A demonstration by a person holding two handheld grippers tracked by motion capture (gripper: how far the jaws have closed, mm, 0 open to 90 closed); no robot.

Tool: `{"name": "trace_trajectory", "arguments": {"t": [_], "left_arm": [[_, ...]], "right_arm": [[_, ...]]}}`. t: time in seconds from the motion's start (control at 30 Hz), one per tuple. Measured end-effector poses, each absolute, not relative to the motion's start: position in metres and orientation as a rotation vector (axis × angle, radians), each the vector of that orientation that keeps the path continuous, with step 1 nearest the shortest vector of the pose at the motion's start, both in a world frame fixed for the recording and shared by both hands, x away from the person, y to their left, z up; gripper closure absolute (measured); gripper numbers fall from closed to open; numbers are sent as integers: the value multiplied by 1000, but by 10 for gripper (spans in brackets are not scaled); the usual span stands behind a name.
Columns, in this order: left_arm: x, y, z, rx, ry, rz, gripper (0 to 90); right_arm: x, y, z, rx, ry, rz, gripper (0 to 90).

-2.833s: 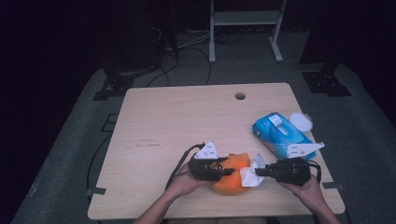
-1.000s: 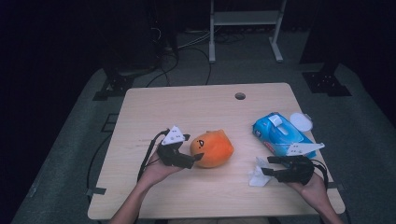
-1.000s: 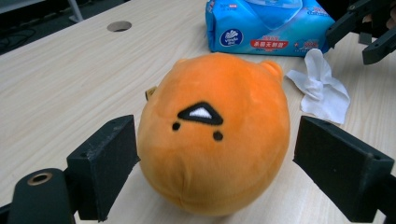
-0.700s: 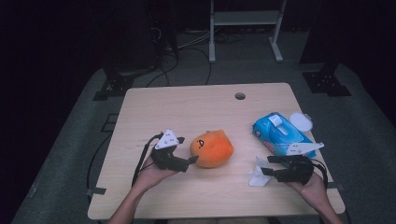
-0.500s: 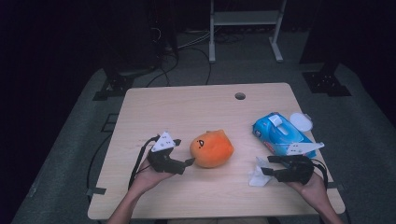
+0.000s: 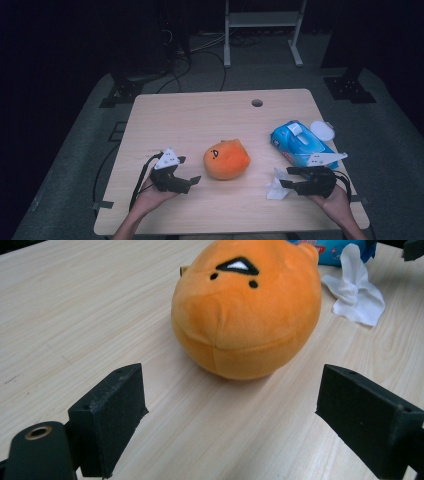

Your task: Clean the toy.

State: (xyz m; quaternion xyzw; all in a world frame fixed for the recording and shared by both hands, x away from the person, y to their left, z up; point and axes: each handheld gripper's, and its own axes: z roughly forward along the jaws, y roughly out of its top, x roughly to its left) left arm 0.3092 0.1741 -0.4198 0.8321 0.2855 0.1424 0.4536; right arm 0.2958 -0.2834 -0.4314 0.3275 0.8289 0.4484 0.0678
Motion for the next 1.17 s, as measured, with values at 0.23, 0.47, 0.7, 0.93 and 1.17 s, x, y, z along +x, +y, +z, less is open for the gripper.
{"name": "trace_trajectory", "arguments": {"t": [0.23,0.47,0.7,0.93,1.17], "left_arm": [[306,180,-426,2066,724,346,117],[302,186,-436,2072,748,325,117],[297,191,-442,2081,761,318,117],[296,195,-451,2073,773,294,118],[295,198,-457,2075,791,289,117]], "right_arm": [[296,-284,-432,991,2499,1352,382],[296,-284,-433,994,2502,1344,383],[296,-284,-434,994,2510,1341,383],[295,-284,-435,992,2519,1336,383],[294,-283,-436,990,2525,1331,382]]}}
